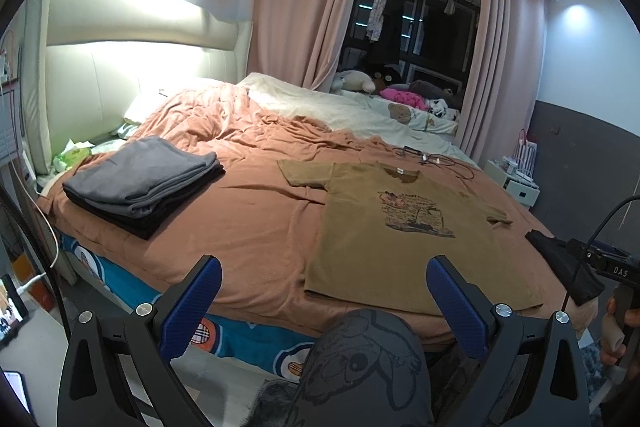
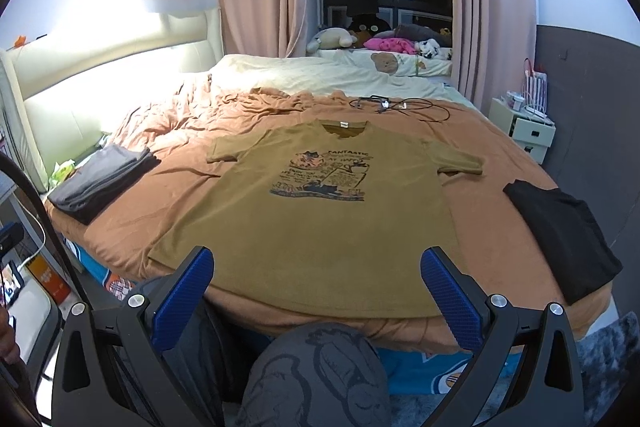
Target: Fold small clothes
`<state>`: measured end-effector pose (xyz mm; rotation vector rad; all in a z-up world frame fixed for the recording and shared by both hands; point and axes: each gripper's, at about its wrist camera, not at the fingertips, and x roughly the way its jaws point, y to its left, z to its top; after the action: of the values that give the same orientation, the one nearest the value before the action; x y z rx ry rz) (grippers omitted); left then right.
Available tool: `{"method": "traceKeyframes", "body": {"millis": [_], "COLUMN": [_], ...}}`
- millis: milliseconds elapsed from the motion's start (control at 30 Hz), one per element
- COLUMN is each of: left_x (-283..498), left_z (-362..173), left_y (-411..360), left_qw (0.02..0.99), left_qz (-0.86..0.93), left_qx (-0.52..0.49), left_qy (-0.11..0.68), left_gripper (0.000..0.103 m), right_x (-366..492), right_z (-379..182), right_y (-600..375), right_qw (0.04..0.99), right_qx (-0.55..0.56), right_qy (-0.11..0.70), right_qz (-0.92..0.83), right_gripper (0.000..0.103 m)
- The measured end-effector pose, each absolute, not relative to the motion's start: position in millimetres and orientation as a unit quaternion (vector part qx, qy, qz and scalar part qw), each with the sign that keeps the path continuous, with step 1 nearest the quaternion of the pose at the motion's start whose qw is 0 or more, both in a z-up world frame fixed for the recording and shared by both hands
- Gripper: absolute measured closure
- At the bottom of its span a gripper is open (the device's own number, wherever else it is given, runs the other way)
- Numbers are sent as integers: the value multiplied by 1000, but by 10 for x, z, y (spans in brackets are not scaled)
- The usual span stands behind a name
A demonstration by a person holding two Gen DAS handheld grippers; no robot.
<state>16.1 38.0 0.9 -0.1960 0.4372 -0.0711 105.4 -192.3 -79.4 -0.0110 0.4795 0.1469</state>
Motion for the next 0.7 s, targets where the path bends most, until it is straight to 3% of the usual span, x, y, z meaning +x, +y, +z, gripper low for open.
{"method": "traceKeyframes", "body": {"millis": [700], "left_x": [991], "left_z": [-26], "left_y": [866], "left_qw": [962], "left_qz": [-5], "left_qx": [-108], "left_qy": [251], "left_gripper": [0], "right_x": [2003], "right_z": [-758], "right_y": [-1660], "right_qw": [963], "right_qx": [0], "right_qy": [261], "right_qz": [72], "right_gripper": [0]}}
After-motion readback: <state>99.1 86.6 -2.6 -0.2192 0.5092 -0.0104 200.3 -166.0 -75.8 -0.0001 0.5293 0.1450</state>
